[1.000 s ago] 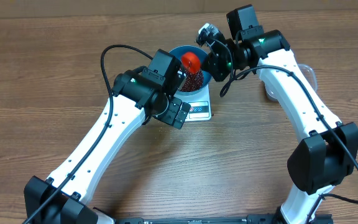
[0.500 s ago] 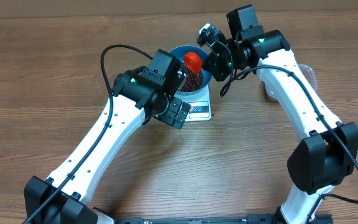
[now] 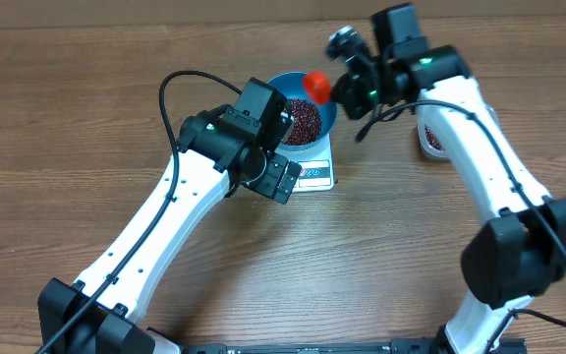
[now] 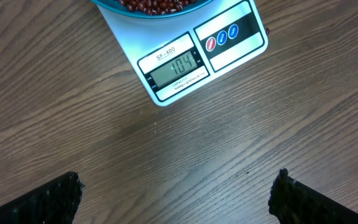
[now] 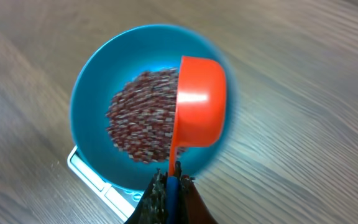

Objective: Scoop item into bowl and weigh 150g on scale
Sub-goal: 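Move the red cup with the right gripper into the bean tub, then drag the red cup through the beans with the right gripper to scoop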

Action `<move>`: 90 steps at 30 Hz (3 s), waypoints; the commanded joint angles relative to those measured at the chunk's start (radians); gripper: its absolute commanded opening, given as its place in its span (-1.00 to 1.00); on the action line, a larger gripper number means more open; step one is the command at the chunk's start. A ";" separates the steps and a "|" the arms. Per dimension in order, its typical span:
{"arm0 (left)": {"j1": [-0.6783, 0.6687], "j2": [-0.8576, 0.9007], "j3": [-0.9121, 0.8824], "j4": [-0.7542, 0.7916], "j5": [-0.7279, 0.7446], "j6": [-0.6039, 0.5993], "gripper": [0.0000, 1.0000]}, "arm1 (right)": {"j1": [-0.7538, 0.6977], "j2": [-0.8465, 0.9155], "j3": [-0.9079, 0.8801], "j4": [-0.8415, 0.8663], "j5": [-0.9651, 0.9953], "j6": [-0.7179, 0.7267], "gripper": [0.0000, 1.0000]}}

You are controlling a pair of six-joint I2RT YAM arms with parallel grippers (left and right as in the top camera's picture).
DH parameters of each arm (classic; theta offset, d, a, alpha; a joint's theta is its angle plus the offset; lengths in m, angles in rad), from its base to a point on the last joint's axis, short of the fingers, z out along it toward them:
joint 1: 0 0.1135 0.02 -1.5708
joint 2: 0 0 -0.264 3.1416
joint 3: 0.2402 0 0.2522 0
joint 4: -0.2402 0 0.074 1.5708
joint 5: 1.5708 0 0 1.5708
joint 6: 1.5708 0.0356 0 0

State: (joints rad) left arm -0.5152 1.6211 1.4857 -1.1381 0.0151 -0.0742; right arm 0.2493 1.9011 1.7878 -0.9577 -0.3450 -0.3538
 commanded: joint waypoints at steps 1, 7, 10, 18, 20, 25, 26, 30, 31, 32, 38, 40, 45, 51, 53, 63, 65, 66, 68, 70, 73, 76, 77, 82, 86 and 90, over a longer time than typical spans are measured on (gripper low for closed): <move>-0.002 -0.011 0.009 -0.003 -0.003 0.015 0.99 | -0.105 -0.117 0.028 0.008 -0.071 0.068 -0.93; -0.002 -0.011 0.009 -0.003 -0.003 0.015 0.99 | -0.299 -0.191 0.028 -0.038 -0.066 0.125 -0.93; -0.002 -0.011 0.009 -0.003 -0.003 0.015 0.99 | -0.371 -0.190 0.025 -0.112 0.057 0.162 -0.93; -0.002 -0.011 0.009 -0.003 -0.003 0.015 0.99 | -0.418 -0.154 0.008 -0.275 0.264 0.183 -0.93; -0.002 -0.011 0.009 -0.003 -0.003 0.015 0.99 | -0.418 -0.133 0.008 -0.299 0.311 0.205 -0.93; -0.002 -0.011 0.009 -0.003 -0.003 0.015 1.00 | -0.418 -0.073 0.008 -0.349 0.319 0.205 -0.93; -0.002 -0.011 0.009 -0.003 -0.003 0.015 0.99 | -0.418 -0.064 0.008 -0.350 0.319 0.205 -0.93; -0.002 -0.011 0.009 -0.003 -0.003 0.015 0.99 | -0.418 -0.032 0.006 -0.337 0.342 0.209 -0.93; -0.002 -0.011 0.009 -0.003 -0.003 0.015 0.99 | -0.418 -0.026 0.006 -0.334 0.349 0.209 -0.93; -0.002 -0.011 0.009 -0.003 -0.003 0.015 0.99 | -0.418 -0.020 0.005 -0.332 0.354 0.209 -0.93; -0.002 -0.011 0.009 -0.003 -0.003 0.015 1.00 | -0.417 0.034 0.005 -0.348 0.374 0.208 -0.93; -0.002 -0.011 0.009 -0.003 -0.003 0.015 0.99 | -0.415 0.054 0.005 -0.354 0.381 0.208 -0.93; -0.002 -0.011 0.009 -0.003 -0.003 0.015 0.99 | -0.400 0.090 0.004 -0.356 0.381 0.208 -0.93; -0.002 -0.011 0.009 -0.003 -0.003 0.015 1.00 | -0.370 0.132 0.001 -0.356 0.380 0.203 -0.93; -0.002 -0.011 0.009 -0.003 -0.003 0.015 0.99 | -0.360 0.138 0.001 -0.356 0.368 0.188 -0.93; -0.002 -0.011 0.009 -0.003 -0.003 0.015 0.99 | -0.351 0.140 0.001 -0.354 0.211 0.132 -0.93; -0.002 -0.011 0.009 -0.003 -0.003 0.015 0.99 | -0.351 0.140 0.001 -0.353 0.192 0.132 -0.93; -0.002 -0.011 0.009 -0.003 -0.003 0.015 0.99 | -0.352 0.140 0.001 -0.353 0.182 0.132 -0.93; -0.002 -0.011 0.009 -0.003 -0.003 0.015 0.99 | -0.357 0.140 0.001 -0.349 0.161 0.128 -0.93; -0.002 -0.011 0.009 -0.003 -0.003 0.015 0.99 | -0.362 0.140 0.001 -0.345 0.135 0.117 -0.93; -0.002 -0.011 0.009 -0.003 -0.003 0.015 0.99 | -0.375 0.140 0.001 -0.334 0.090 0.117 -0.93; -0.002 -0.011 0.009 -0.003 -0.003 0.015 0.99 | -0.397 0.140 0.001 -0.327 0.054 0.117 -0.93; -0.002 -0.011 0.009 -0.003 -0.003 0.015 0.99 | -0.405 0.140 0.001 -0.327 0.046 0.117 -0.93; -0.002 -0.011 0.009 -0.003 -0.003 0.016 0.99 | -0.448 0.140 0.001 -0.328 -0.013 0.090 -0.93; -0.002 -0.011 0.009 -0.003 -0.003 0.015 0.99 | -0.480 0.142 0.000 -0.327 -0.087 0.061 -0.93; -0.002 -0.011 0.009 -0.003 -0.003 0.015 0.99 | -0.499 0.148 0.000 -0.332 -0.104 0.039 -0.93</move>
State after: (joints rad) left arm -0.5152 1.6211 1.4857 -1.1381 0.0151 -0.0742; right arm -0.2417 2.0346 1.7931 -1.2930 -0.3710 -0.2756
